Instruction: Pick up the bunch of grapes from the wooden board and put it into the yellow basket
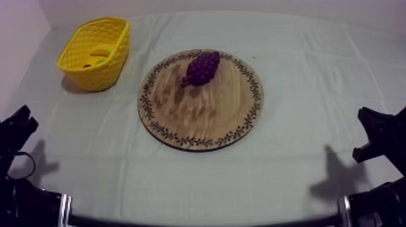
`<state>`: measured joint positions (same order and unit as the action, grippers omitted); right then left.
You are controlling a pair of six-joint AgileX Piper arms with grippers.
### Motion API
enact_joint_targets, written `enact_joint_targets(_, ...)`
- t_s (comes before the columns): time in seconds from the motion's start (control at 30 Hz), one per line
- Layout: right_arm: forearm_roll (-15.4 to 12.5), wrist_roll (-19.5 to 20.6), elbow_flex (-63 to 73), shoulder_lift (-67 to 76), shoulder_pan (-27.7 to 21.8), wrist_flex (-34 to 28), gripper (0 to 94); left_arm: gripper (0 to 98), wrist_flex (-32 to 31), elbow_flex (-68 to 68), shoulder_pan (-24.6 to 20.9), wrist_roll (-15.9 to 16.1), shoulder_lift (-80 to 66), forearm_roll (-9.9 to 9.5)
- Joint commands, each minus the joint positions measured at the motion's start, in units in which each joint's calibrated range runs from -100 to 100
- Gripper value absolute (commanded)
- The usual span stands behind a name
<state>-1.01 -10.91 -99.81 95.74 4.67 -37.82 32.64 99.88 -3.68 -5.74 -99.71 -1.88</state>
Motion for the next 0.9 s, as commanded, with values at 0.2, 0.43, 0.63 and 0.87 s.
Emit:
enact_joint_targets(0.2,0.0,0.0,0.0,0.0,0.0,0.0,0.4,0.4,-0.2,0.1,-0.2,2.4,0.0,-0.13)
enact_joint_targets(0.43,0.0,0.0,0.0,0.0,0.0,0.0,0.4,0.0,0.0,-2.3,-0.3,1.8,1.3,-1.34)
enact_joint_targets(0.63,0.0,0.0,0.0,0.0,0.0,0.0,0.4,0.0,1.4,-13.7,0.2,2.3,11.4,-4.57)
enact_joint_targets(0.87,0.0,0.0,0.0,0.0,-0.1,0.0,0.4,0.0,7.1,-33.2,1.7,4.6,27.6,-4.68)
